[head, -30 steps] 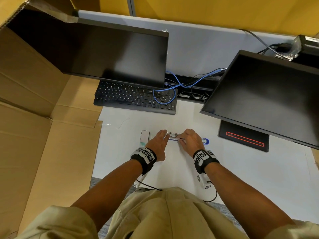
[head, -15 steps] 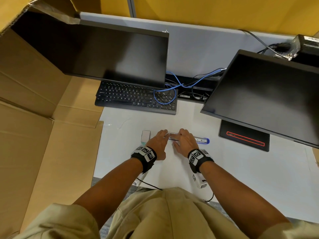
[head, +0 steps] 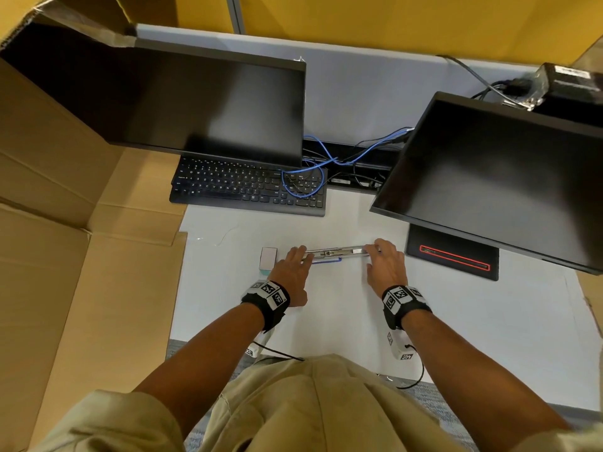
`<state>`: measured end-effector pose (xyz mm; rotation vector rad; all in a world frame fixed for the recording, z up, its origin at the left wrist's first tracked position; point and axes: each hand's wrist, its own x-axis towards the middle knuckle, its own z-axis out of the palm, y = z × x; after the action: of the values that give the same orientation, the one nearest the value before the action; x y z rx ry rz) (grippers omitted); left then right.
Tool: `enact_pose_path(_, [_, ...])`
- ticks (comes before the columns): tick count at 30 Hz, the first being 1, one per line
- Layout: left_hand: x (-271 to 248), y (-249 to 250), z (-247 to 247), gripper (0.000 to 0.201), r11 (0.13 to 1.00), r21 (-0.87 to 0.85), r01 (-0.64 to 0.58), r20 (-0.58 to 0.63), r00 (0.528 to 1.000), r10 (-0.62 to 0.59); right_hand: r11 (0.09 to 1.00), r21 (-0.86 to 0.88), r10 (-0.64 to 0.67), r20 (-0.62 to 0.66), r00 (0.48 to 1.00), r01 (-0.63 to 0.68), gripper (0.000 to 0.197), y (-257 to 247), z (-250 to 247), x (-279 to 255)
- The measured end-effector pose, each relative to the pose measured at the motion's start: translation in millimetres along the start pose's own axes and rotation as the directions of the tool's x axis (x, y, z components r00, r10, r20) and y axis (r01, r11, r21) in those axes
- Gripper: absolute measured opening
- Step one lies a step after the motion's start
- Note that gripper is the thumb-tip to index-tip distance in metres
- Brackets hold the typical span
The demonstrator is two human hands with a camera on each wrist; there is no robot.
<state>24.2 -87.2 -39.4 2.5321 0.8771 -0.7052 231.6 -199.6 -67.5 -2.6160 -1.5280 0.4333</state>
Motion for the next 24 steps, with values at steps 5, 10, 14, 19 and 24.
enact_pose_path(5, [-2.7, -1.7, 1.0, 0.094, 0.999, -0.022, 0.029, -0.020, 0.999, -0.030, 1.000, 0.016, 0.016, 0.026, 1.000, -0.017, 0.042, -1.5, -1.1, 4.1])
enact_pose_path(10, [-7.8, -4.8, 4.9, 0.093, 0.991, -0.125, 0.051, -0.005, 0.999, -0.052, 0.996, -0.077, 0.048, 0.071, 0.996, -0.042, 0.039, -1.3, -10.3, 9.1])
enact_pose_path(14, [-11.0, -4.0, 2.5, 0.088, 0.983, -0.174, 0.054, 0.024, 0.998, -0.051, 0.998, -0.059, 0.045, 0.102, 0.994, -0.039, 0.044, 0.2, -8.5, 10.1])
enact_pose_path(19, [-12.5, -2.3, -1.9, 0.087, 0.982, -0.178, 0.055, 0.044, 0.998, -0.048, 0.998, -0.015, 0.063, 0.133, 0.989, -0.062, 0.036, -1.0, -11.2, 6.4])
enact_pose_path(24, [-12.0, -1.1, -3.0, 0.091, 0.976, -0.207, 0.064, 0.074, 0.996, -0.050, 0.994, 0.089, 0.060, 0.115, 0.992, -0.070, 0.042, -2.4, -16.3, 0.6])
